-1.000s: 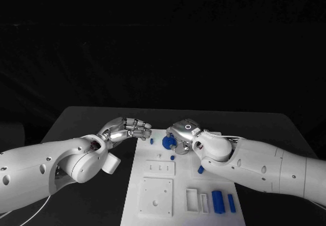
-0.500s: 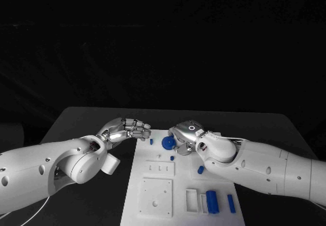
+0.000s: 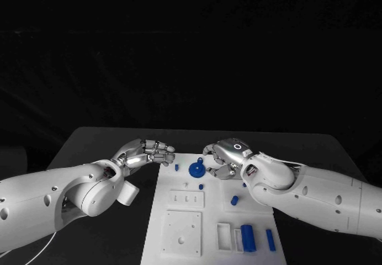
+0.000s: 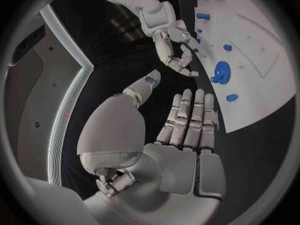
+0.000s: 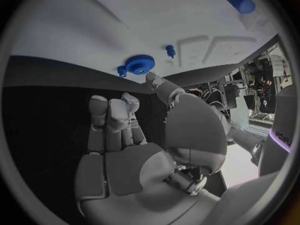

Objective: Assemble the parts on the task board

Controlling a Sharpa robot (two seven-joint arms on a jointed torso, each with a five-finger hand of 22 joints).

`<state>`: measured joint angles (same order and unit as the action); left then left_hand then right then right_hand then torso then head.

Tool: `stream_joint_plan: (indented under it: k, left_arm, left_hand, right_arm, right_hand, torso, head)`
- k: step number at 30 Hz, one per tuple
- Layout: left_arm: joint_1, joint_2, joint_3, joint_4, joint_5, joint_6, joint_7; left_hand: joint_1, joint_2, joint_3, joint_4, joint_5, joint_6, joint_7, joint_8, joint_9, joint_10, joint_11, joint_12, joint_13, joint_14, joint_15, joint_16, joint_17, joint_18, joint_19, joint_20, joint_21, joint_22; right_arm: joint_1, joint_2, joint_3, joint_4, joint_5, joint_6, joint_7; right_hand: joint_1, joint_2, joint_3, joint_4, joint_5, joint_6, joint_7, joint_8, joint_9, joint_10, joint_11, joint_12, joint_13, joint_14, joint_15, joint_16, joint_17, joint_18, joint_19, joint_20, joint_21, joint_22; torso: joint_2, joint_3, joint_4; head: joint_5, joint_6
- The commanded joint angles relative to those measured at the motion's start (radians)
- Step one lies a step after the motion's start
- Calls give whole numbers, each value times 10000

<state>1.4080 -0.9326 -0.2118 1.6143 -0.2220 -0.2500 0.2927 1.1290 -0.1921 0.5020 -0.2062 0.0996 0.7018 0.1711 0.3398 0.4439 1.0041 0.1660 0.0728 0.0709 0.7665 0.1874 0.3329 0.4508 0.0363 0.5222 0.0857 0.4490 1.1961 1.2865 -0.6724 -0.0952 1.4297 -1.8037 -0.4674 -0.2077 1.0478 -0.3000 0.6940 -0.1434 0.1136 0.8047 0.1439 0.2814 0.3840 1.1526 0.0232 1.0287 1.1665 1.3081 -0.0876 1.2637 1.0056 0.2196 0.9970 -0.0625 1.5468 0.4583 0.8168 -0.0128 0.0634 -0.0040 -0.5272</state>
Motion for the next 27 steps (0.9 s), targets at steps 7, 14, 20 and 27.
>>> stream_joint_plan:
  k: [7, 14, 20, 27]
  left_arm:
    - [31, 23, 7, -71, 71, -63, 139]
    - [31, 4, 7, -119, 170, -153, 298]
    - [30, -7, 6, -129, 189, -158, 324]
    - [29, 5, 6, -149, 192, -125, 331]
  left_hand:
    - [-23, 63, 11, -73, 32, 60, 2, -15, -15, 27, 27, -46, -14, 78, 4, 23, -13, 106, 60, 25, -63, -16]
    - [-14, 77, 21, -86, 49, 98, 60, -6, -15, 82, -30, -22, -3, 117, -9, 44, -12, 108, 79, 15, -63, -11]
    - [-18, 133, 3, -142, 84, 167, 116, 3, -21, 317, -75, 60, 32, 287, -61, 137, 8, 115, 167, -25, -42, 1]
    - [-49, 202, -42, -236, 100, 240, 152, 3, -37, 599, -118, 129, 55, 578, -144, 282, 45, 115, 318, -98, -5, 10]
  right_arm:
    - [216, -882, 323, 632, 1728, -145, 783]
    - [253, -1583, 365, 160, 4385, 356, 2692]
    - [253, -2034, 362, -256, 5153, 702, 3448]
    - [165, -2174, 356, -973, 5433, 1036, 3758]
  right_hand:
    - [-47, 7, 50, 53, 159, 259, 36, 169, 82, 44, 91, 86, 17, -13, 95, -22, 34, 422, 36, -101, -54, 25]
    - [252, 46, 212, 3, 283, 473, 4, 291, 141, 40, 64, 108, 16, 0, 72, -46, 38, 422, 50, -115, -76, 46]
    - [291, 215, -235, -200, 1012, 483, -11, 310, 165, -33, 49, 124, 21, -12, 52, -97, 48, 422, 9, -82, -97, 97]
    - [152, 457, -1031, -519, 1886, 447, -5, 313, 195, -103, 51, 135, 13, -35, 50, -136, 86, 422, -71, -41, -134, 162]
  torso:
    - [-33, 19, -29]
    - [-85, 61, -120]
    - [-116, 84, -193]
    - [-146, 104, -246]
  head:
    - [-108, 80]
    - [-259, 105]
    - [-367, 88]
    - [-472, 85]
